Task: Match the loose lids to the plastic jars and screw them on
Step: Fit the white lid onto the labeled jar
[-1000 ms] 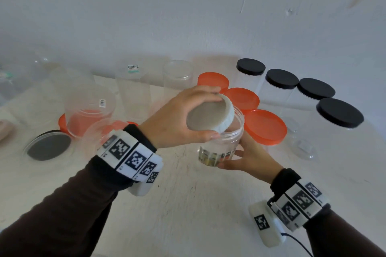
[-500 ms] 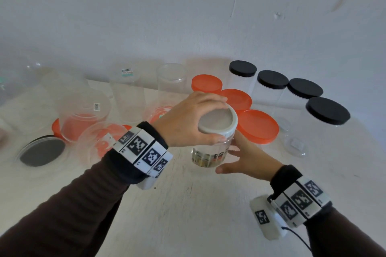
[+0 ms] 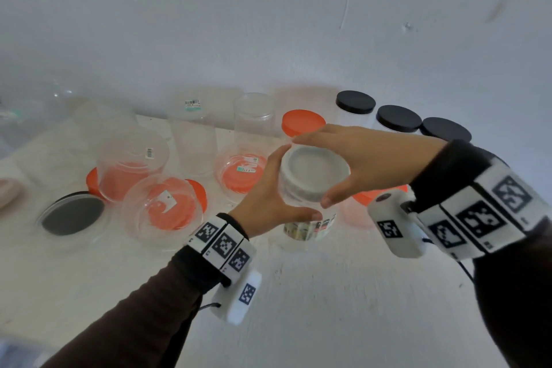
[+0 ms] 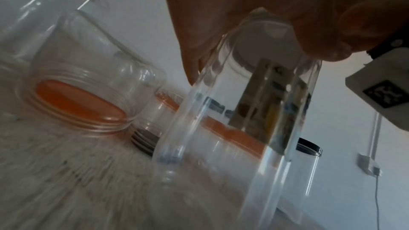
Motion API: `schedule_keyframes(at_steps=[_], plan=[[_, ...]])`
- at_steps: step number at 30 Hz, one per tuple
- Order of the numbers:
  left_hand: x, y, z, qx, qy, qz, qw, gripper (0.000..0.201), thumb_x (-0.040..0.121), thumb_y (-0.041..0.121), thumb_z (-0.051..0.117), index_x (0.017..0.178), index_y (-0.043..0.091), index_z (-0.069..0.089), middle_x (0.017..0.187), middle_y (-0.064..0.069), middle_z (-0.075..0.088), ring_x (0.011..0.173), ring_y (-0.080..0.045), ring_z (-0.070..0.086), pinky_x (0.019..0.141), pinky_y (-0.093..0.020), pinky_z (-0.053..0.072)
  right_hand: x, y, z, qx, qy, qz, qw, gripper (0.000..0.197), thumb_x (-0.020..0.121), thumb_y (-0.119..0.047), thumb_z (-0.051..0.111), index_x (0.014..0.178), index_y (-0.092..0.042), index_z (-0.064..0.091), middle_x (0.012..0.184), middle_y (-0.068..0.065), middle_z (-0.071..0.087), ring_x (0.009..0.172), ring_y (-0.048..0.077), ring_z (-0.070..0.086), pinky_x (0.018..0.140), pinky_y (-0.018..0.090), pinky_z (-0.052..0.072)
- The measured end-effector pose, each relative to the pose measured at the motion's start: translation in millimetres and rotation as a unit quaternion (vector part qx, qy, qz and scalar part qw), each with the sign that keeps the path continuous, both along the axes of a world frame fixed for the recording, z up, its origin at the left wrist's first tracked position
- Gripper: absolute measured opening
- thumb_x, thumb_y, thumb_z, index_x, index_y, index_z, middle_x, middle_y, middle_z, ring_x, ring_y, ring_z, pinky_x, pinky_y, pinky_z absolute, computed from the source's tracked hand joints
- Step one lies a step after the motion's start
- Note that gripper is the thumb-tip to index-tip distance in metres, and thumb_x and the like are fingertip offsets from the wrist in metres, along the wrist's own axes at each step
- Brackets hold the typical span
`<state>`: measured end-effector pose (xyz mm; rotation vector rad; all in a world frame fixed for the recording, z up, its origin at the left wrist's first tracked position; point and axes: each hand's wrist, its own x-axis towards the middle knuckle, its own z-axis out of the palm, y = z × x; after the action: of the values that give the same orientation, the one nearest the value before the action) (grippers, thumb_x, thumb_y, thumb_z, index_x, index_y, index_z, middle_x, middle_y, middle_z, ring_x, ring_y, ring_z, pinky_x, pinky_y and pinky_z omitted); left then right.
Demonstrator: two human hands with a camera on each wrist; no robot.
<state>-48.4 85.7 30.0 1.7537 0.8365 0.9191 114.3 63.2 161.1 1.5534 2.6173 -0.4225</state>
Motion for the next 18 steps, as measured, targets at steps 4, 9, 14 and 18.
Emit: schedule_keyframes(at_steps=[4,9,14,18], plan=[[2,2,-2,-0.020,-0.020,0.000,1.000,0.099,0.046,0.043,0.082,0.131,0.027,0.033,0.125,0.008,0.051,0.113,0.003,0.050,0.089,-0.015,0.045,-15,9,1,-0.005,-0.080,0.013,0.997,0.092,0.072,-0.037,0.076,0.144,-0.036,0.020,0.128,-0.004,0.036,0.113,0.018,0.043,0.096,0.032,0.042],[1,4,-3,-0.025,-0.032,-0.007,0.999,0.097,0.048,0.042,0.081,0.131,0.024,0.036,0.123,0.008,0.054,0.112,0.001,0.052,0.089,-0.018,0.046,-18,15,6,-0.028,-0.099,0.039,0.994,0.085,0.071,-0.029,0.077,0.139,-0.038,0.027,0.126,-0.004,0.034,0.113,0.019,0.042,0.097,0.034,0.042],[-3,4,1,-0.027,-0.034,-0.035,0.998,0.082,0.052,0.030,0.082,0.122,0.037,0.038,0.116,0.015,0.057,0.111,0.002,0.053,0.085,-0.012,0.045,-16,16,6,-0.054,-0.077,0.076,0.993,0.083,0.067,-0.016,0.078,0.134,-0.039,0.034,0.128,-0.008,0.032,0.116,0.017,0.039,0.096,0.035,0.043],[-3,4,3,-0.042,-0.046,-0.055,0.997,0.083,0.049,0.034,0.083,0.120,0.036,0.040,0.111,0.023,0.060,0.111,0.001,0.055,0.085,-0.013,0.045,-13,17,6,-0.067,-0.067,0.081,0.992,0.084,0.066,-0.015,0.078,0.133,-0.041,0.035,0.128,-0.011,0.031,0.117,0.015,0.037,0.098,0.038,0.042]])
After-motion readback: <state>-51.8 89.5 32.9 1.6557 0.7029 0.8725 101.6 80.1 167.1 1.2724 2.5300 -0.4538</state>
